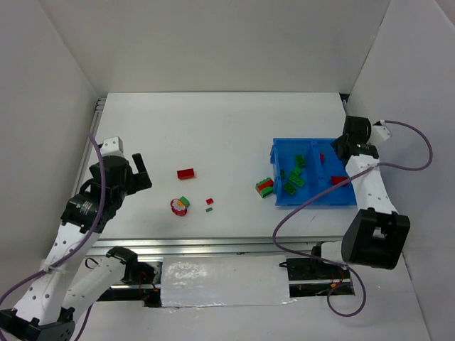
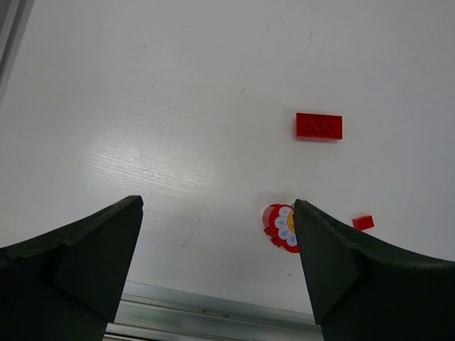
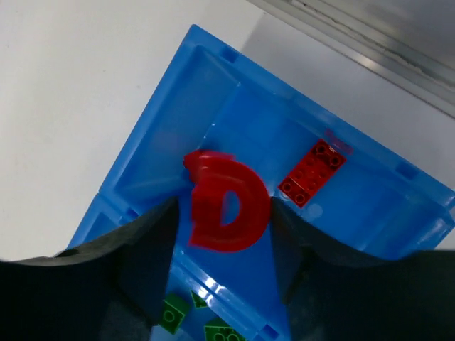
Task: Sort the legos into containers by color
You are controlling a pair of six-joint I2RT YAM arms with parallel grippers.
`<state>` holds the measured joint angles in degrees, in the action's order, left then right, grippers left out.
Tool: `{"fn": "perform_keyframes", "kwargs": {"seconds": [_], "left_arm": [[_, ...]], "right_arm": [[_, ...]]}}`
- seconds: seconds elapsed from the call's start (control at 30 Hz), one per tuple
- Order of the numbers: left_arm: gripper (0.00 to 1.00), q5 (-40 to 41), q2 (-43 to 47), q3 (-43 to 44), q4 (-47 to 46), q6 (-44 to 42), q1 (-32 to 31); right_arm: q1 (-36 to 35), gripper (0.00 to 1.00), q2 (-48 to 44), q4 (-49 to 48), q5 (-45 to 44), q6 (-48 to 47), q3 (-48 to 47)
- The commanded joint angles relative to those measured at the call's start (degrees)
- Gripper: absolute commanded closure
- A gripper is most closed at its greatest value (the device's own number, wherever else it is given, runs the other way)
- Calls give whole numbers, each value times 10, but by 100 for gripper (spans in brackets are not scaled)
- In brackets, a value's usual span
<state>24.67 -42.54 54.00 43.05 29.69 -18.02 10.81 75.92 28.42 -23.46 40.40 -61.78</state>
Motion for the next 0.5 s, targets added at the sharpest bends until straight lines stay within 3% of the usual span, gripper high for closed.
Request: {"fn": "perform_keyframes", "kwargs": {"seconds": [0.0, 0.03, 0.07, 0.1, 0.23, 0.3, 0.4, 0.43, 0.47], "left_arm": [[0, -13, -3, 1, -24, -18, 4], [0, -13, -7, 2, -24, -19, 4], [1, -13, -9, 3, -23, -19, 4], [1, -13, -10, 4, -24, -19, 4], [0, -10, -10, 2, -24, -18, 4], [1, -8, -10, 3, -22, -16, 4], [0, 13, -11, 6, -14, -8, 4], [1, 20, -11, 8, -10, -2, 6], [0, 33, -11, 9, -9, 2, 9]], "right_arm": [[7, 36, 15, -27, 4, 19, -10], [7, 31, 20, -20, -3, 20, -17], [7, 18, 27, -15, -6, 19, -20], [7, 14, 27, -10, -10, 22, -24], [6, 0, 18, -15, 46, 6, -32], [-14, 1, 3, -20, 82, -8, -36], [-99, 0, -51, -59, 141, -58, -21], [-201, 0, -65, -64, 135, -69, -12], [-254, 0, -82, -68, 95, -76, -10]]}}
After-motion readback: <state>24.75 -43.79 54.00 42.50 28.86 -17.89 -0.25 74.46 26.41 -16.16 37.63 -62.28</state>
